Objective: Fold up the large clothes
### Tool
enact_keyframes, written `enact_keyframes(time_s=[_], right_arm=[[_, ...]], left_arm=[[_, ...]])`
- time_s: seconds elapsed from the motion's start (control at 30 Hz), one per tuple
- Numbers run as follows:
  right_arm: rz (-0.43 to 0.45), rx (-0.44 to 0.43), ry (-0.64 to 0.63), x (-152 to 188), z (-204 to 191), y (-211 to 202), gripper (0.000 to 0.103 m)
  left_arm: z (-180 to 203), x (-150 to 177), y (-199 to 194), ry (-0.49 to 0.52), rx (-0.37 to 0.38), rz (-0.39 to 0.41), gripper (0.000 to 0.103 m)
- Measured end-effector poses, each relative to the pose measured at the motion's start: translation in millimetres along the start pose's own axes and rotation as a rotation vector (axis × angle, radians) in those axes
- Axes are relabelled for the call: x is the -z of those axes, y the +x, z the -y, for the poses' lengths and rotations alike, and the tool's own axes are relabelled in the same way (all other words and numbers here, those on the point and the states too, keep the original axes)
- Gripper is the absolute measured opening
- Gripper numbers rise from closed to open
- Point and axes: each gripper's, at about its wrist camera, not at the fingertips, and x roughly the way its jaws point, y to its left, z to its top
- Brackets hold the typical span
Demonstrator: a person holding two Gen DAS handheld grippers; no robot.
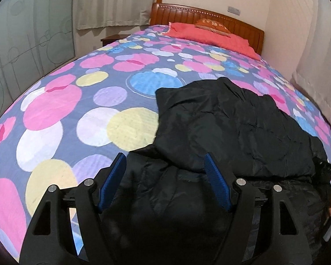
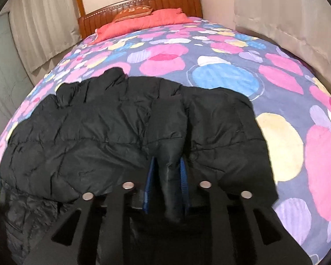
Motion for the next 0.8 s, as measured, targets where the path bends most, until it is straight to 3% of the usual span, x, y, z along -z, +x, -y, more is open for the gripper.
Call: enact_keyframes(time_s=[0.17,0.33,0.47,0.53,0.7,0.8], right_arm=[[0.088,-0.011,0.033,-19,-12,-21,0.034],[0.048,-0.119,-0.004,-35,-43,9,0.034],[-0.047,-0.072,-0.079,-29,-67,52,0.034],[-0.068,-0.089,-0.084,-23,-67,64,0.035],[-0.044,-0.065,-0.097,-32,-73,44,0.035],[0.016,-0.095,-0.110,-42,-88,29,0.035]], left_arm=[[20,-23,15,0.043,0.001,0.025,0.073],[43,-44,46,0.100,-0.020,0.033,0.073],[48,-41,96,0.156,-0.111,-0.082,0.074],[41,-37,110,0.139,-0.088,-0.118,0.076],[39,-42,88,0.121,-0.119,-0.095,0.072],[44,-53,60,0.072,-0.057,-0.006,0.072]])
